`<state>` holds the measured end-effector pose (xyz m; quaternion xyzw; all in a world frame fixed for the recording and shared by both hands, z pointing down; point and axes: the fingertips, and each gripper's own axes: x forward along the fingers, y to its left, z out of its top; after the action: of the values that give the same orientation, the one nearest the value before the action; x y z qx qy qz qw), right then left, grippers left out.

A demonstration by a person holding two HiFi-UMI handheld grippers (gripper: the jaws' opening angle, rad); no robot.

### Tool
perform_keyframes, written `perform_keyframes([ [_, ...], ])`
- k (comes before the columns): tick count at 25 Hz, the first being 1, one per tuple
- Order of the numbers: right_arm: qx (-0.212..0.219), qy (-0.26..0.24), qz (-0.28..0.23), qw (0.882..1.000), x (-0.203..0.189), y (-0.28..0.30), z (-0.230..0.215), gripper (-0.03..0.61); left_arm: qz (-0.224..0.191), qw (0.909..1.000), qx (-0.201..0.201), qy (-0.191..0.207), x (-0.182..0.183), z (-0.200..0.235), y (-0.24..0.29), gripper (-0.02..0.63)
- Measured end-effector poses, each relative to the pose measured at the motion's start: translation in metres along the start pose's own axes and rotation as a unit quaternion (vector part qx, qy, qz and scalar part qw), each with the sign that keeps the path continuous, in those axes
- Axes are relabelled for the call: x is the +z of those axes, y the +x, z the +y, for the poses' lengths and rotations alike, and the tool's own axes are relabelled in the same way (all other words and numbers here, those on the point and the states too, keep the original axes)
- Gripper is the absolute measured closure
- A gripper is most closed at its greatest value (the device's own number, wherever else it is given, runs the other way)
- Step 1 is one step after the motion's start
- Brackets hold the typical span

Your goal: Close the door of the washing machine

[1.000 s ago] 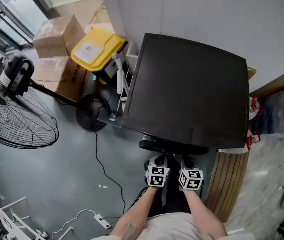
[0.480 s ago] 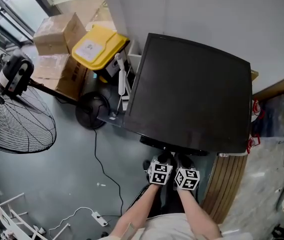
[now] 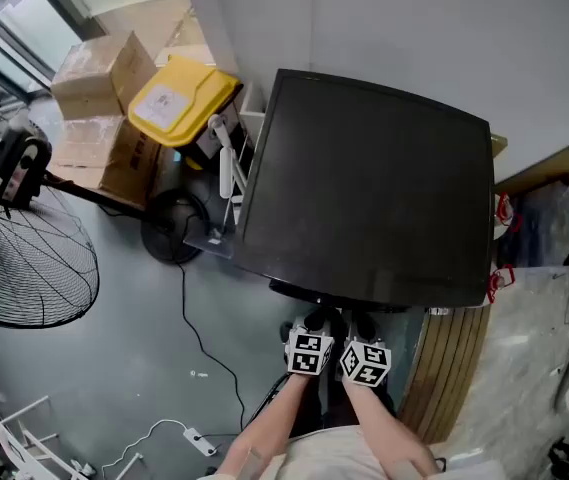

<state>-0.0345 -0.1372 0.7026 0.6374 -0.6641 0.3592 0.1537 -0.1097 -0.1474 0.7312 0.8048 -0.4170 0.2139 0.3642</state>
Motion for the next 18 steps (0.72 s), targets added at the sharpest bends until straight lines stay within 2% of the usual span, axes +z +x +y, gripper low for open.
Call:
perform_keyframes([
  [3,0.001,-0.01,-0.008,1.0,0.003,0.004,0.001,0.577,-0.007,1.0,0.005,-0.003,0.004,0.003,0.004,0.605],
  [7,0.003,0.0,-0.012,1.0,0.006,0.006,-0.001,0.575,-0.007,0.9998,-0.014,0.009,0.008,0.002,0.006,0.603],
  [13,0.037,-0.037,0.009,0.999,0.001,0.006,0.004,0.575,-0.001,1.0,0.002,0.009,0.004,0.004,0.003,0.607],
  [18,0.07,-0.075,0.024,0.994,0.003,-0.014,0.009,0.577,0.004,0.9998,-0.002,0.017,0.007,-0.009,-0.01,0.607],
])
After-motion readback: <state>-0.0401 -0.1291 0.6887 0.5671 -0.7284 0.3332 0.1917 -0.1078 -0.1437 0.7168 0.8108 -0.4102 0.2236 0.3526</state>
